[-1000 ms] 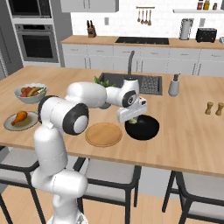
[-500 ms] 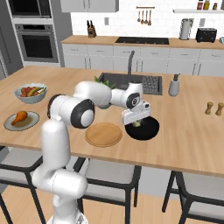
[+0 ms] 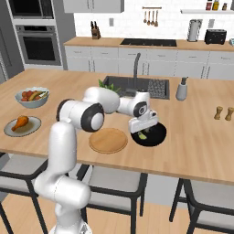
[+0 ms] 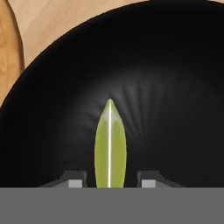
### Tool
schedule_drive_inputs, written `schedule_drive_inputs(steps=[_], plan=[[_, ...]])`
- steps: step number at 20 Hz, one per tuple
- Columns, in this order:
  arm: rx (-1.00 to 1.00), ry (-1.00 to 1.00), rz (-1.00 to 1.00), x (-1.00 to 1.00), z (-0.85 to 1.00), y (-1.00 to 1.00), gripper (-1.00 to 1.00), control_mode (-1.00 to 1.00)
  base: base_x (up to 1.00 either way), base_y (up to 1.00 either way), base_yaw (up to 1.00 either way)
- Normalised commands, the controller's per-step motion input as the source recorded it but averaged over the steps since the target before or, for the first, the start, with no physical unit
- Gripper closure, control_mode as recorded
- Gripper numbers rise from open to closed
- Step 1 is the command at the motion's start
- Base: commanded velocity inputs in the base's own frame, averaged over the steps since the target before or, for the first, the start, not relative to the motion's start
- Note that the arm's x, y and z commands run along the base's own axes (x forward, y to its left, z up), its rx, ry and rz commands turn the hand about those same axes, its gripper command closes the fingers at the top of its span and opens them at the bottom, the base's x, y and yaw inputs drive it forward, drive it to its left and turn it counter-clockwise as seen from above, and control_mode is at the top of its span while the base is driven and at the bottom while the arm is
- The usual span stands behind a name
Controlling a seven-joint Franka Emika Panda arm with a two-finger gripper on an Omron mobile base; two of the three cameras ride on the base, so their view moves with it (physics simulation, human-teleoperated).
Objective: Pick the chicken drumstick and lemon wedge from their plates and place them in the bowl. Then put the bowl in the fridge.
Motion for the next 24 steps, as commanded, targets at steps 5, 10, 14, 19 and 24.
schedule_drive_inputs(steps=[5, 10, 14, 19, 24], plan=[[0.0, 0.02, 0.0, 0.0, 0.0, -0.08, -1.0, -1.0, 0.0, 0.0, 0.0], [0.0, -0.02, 0.0, -0.14, 0.6, 0.02, -1.0, -1.0, 0.0, 0.0, 0.0], [-0.01, -0.16, 0.0, -0.95, 0.84, 0.53, -1.0, -1.0, 0.0, 0.0, 0.0], [0.0, -0.15, -0.05, -1.0, 0.2, 0.85, -1.0, -1.0, 0.0, 0.0, 0.0], [0.0, -0.06, -0.27, -0.84, 0.0, 1.0, -1.0, -1.0, 0.0, 0.0, 0.0]])
